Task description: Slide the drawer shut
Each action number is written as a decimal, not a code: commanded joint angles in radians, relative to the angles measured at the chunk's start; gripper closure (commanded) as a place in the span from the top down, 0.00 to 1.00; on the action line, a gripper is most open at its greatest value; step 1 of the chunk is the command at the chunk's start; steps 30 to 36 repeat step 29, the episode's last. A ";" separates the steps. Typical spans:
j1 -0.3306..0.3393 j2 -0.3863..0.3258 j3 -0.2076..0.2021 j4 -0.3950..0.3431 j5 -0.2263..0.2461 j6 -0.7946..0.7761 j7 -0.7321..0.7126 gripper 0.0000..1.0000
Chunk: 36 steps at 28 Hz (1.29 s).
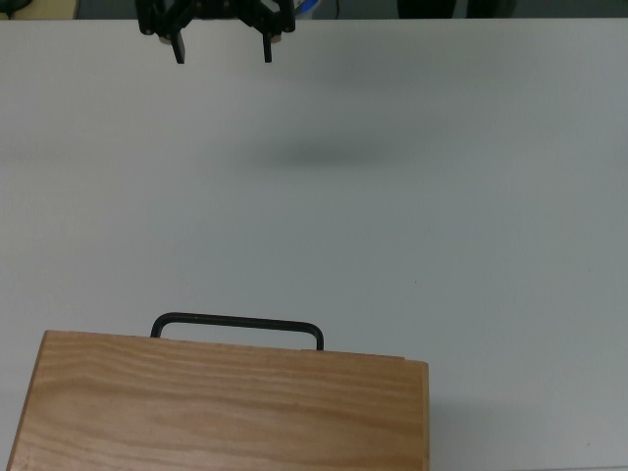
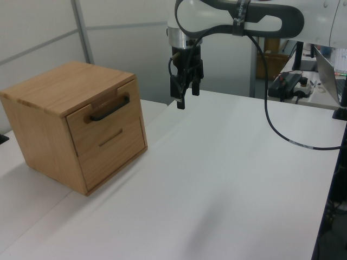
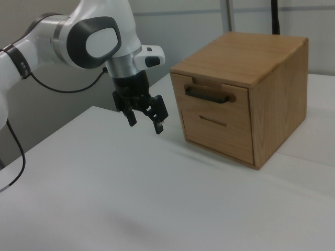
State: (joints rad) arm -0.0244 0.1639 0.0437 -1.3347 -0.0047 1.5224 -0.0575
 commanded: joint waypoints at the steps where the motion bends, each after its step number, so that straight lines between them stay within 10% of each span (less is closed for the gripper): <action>1: 0.001 -0.026 -0.005 -0.018 0.000 -0.016 0.010 1.00; 36: 0.003 -0.040 -0.008 -0.021 -0.011 -0.019 0.016 1.00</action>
